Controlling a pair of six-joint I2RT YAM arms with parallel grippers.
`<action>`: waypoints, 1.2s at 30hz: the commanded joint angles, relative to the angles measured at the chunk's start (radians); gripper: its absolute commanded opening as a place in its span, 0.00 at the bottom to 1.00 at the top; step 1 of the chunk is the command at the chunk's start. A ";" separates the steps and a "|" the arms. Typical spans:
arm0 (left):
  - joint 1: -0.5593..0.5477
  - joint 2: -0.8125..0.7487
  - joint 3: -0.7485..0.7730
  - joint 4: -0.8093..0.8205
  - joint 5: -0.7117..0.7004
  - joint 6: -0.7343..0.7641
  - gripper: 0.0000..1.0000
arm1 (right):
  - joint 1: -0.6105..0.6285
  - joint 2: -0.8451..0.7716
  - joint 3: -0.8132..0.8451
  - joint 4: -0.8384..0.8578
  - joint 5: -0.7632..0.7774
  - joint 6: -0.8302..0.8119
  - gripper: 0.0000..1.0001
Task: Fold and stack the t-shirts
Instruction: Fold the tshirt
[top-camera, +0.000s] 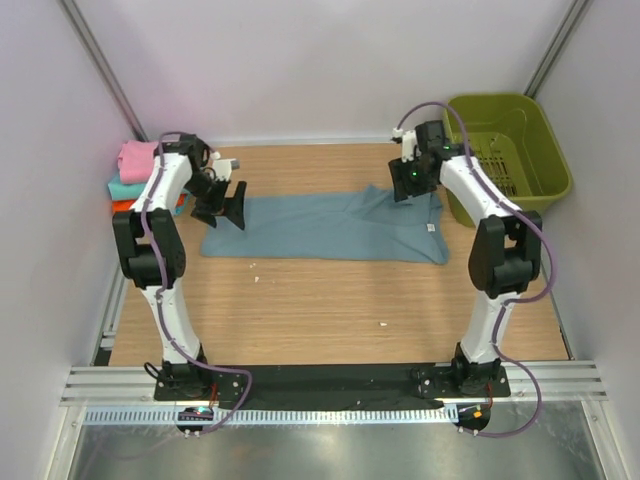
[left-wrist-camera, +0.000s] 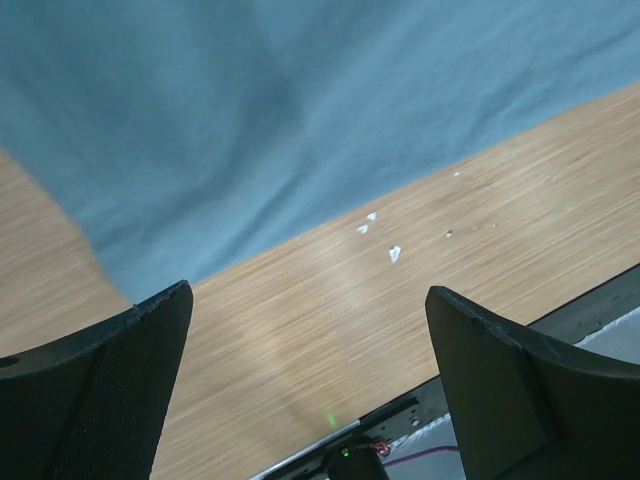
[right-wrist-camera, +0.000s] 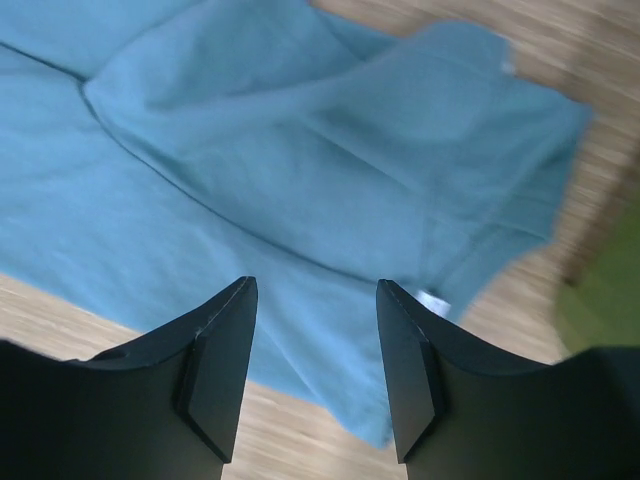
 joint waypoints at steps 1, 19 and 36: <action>-0.046 0.000 -0.018 0.091 0.040 -0.016 1.00 | 0.073 0.060 0.036 0.053 -0.014 0.079 0.57; -0.078 0.064 -0.232 0.249 -0.057 -0.092 1.00 | 0.083 0.250 0.063 0.073 0.075 0.108 0.58; -0.182 -0.158 -0.565 0.281 -0.175 -0.088 1.00 | 0.088 0.685 0.677 0.080 0.142 0.114 0.66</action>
